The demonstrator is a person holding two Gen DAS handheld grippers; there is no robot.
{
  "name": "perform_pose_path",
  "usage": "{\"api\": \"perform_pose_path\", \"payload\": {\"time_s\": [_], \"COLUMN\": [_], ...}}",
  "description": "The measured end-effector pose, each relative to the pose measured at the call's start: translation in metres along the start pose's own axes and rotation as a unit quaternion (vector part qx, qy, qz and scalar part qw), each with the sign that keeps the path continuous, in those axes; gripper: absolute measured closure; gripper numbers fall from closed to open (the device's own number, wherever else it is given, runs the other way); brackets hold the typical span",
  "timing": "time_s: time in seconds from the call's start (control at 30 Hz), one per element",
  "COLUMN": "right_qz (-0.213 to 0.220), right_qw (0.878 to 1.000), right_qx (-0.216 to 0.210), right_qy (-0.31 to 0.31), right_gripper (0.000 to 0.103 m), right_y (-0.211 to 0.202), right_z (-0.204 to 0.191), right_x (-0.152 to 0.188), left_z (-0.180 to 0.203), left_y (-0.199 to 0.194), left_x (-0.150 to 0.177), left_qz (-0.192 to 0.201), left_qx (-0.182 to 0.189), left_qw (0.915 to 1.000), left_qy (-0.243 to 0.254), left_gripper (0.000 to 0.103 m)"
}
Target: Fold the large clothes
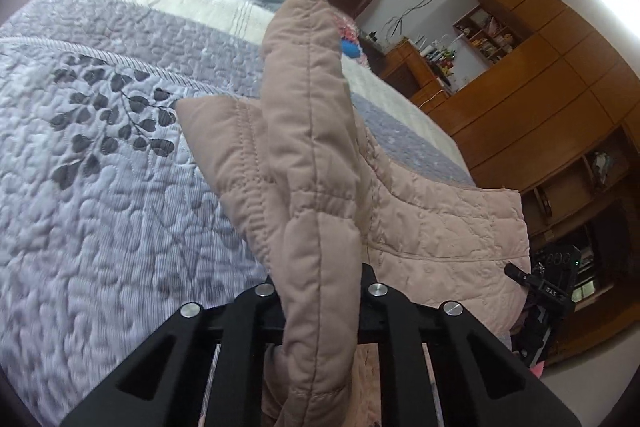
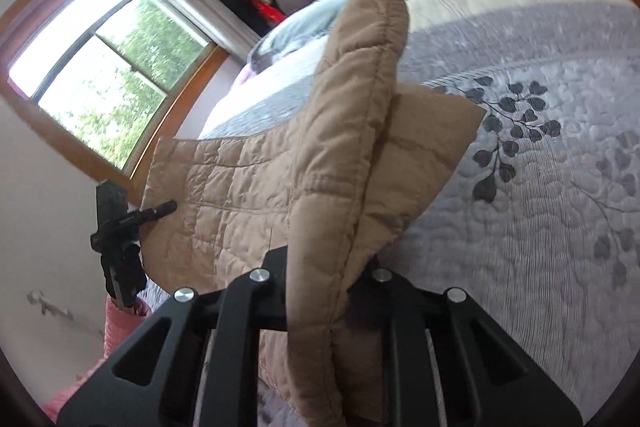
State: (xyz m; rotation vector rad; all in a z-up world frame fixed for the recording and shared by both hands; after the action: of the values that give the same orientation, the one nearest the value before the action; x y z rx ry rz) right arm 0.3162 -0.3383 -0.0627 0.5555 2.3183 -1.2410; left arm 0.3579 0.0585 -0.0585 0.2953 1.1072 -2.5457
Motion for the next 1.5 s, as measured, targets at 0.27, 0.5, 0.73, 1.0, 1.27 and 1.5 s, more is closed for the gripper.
{"api": "perform_pose_path", "payload": {"time_s": [0.27, 0.5, 0.73, 1.0, 1.27, 1.5], "right_qz": [-0.015, -0.070, -0.088, -0.091, -0.085, -0.065], "right_qw": [0.999, 0.997, 0.995, 0.991, 0.993, 0.988], "right_qx": [-0.020, -0.015, -0.007, -0.029, 0.058, 0.137], "right_qy": [-0.026, -0.010, 0.047, 0.093, 0.052, -0.016], "right_gripper": [0.088, 0.088, 0.083, 0.077, 0.057, 0.070], "right_y": [-0.041, -0.012, 0.022, 0.046, 0.009, -0.044], "right_z": [-0.037, -0.035, 0.008, 0.033, 0.029, 0.000], "right_x": [0.053, 0.106, 0.131, 0.137, 0.123, 0.105], "left_z": [-0.001, -0.052, -0.104, -0.120, -0.103, -0.063], "left_y": [-0.078, -0.081, -0.043, -0.033, -0.071, -0.138], "left_x": [0.067, 0.123, 0.143, 0.153, 0.157, 0.161], "left_qz": [0.013, -0.001, -0.019, -0.009, 0.030, 0.122], "left_qx": [-0.013, -0.062, -0.116, -0.110, -0.179, -0.252], "left_qw": [0.9996, 0.9978, 0.9929, 0.9939, 0.9832, 0.9580], "left_qy": [0.023, 0.022, 0.014, 0.008, 0.013, 0.060], "left_gripper": [0.089, 0.087, 0.071, 0.063, 0.050, 0.049]}}
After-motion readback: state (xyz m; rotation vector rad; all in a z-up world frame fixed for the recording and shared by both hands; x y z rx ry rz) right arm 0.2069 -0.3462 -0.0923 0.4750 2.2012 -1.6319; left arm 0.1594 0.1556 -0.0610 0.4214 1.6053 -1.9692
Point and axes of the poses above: each gripper's, at about its wrist camera, not at the fingertips, and y roughly the way its jaws point, z to its right, x to its underside, the point moved 6 cm from there along y, roughly the way its jaws point, and after that the axes turned 10 degrees about -y, right-handed, at the moved point
